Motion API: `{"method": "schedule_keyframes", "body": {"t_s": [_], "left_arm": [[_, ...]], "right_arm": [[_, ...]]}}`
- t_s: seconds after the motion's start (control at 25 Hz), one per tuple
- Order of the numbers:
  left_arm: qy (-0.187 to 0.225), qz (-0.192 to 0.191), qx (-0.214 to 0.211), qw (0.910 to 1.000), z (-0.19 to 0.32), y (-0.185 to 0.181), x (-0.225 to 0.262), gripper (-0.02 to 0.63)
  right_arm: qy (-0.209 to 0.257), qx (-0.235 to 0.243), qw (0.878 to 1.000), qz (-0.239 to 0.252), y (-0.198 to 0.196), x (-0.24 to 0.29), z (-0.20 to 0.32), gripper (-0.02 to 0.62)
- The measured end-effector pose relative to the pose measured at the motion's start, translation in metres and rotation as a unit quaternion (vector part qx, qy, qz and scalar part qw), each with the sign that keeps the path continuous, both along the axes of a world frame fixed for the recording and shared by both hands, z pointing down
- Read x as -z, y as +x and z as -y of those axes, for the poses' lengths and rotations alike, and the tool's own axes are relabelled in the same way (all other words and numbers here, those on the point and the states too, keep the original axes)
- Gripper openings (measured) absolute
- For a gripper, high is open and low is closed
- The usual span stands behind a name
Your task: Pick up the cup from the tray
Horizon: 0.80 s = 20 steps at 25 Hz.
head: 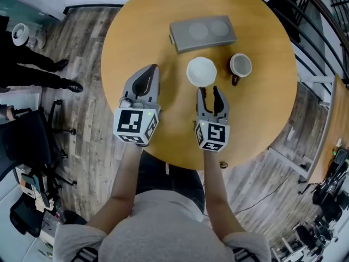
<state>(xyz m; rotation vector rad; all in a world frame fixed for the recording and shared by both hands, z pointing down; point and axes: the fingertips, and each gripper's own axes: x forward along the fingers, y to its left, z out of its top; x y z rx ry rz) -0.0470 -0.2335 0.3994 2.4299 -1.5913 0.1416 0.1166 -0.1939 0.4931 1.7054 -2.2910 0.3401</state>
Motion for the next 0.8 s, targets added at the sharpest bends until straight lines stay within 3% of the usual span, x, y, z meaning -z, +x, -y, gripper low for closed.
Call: {"method": "schedule_keyframes", "body": {"t_s": [0.12,0.28,0.36,0.8], "left_arm": [[0.003,-0.003,-0.002,1.0,0.002,0.002,0.005,0.006],[0.01,-0.006,-0.014,0.9998,0.005,0.015,0.014,0.006],[0.015,-0.008,-0.022,0.9996,0.005,0.024,0.019,0.006],[0.03,-0.01,-0.064,0.9975,-0.005,0.067,0.039,0.006]], "right_arm": [[0.029,-0.022,0.999,0.03,0.012,0.035,-0.004,0.175],[0.086,-0.089,0.991,0.048,0.041,0.081,-0.004,0.157],[0.104,-0.102,0.989,0.03,0.046,0.094,-0.003,0.034],[0.108,-0.112,0.987,0.04,0.05,0.118,-0.009,0.008]]}}
